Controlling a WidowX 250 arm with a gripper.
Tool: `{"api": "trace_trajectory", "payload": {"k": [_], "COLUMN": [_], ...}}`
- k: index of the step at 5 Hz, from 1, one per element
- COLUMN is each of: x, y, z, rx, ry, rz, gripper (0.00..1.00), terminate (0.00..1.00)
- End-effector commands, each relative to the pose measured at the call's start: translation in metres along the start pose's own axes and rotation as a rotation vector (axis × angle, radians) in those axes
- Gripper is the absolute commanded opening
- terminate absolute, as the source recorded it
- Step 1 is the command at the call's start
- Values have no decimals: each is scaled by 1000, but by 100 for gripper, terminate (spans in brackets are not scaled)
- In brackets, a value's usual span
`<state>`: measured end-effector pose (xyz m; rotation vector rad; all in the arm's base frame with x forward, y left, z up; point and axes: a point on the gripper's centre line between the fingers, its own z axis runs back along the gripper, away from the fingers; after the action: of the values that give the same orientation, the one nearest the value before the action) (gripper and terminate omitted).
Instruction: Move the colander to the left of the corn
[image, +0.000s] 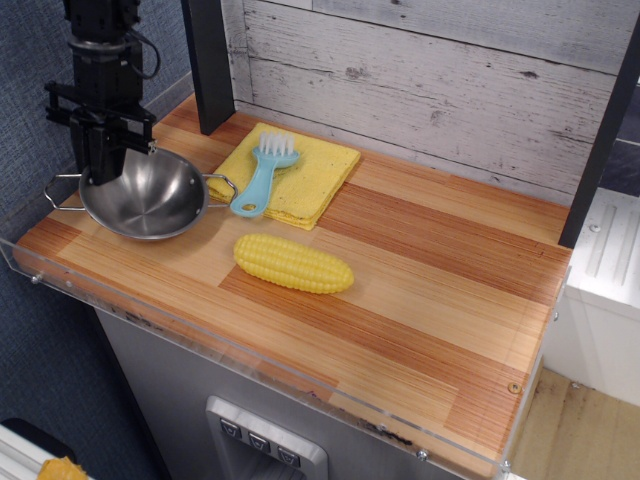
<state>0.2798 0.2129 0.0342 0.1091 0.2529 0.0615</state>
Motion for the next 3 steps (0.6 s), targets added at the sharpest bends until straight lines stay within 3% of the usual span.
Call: {"api": "trace_trajectory", "payload": {"k": [1, 2, 3], "x": [-13, -18, -30], "y": [2, 1, -4], "z": [20, 44, 93], "rx": [20, 43, 43], "ry": [-18, -62, -112], "rz": [36, 47, 92], "gripper": [100, 100, 100], "terminate": [0, 0, 0]}}
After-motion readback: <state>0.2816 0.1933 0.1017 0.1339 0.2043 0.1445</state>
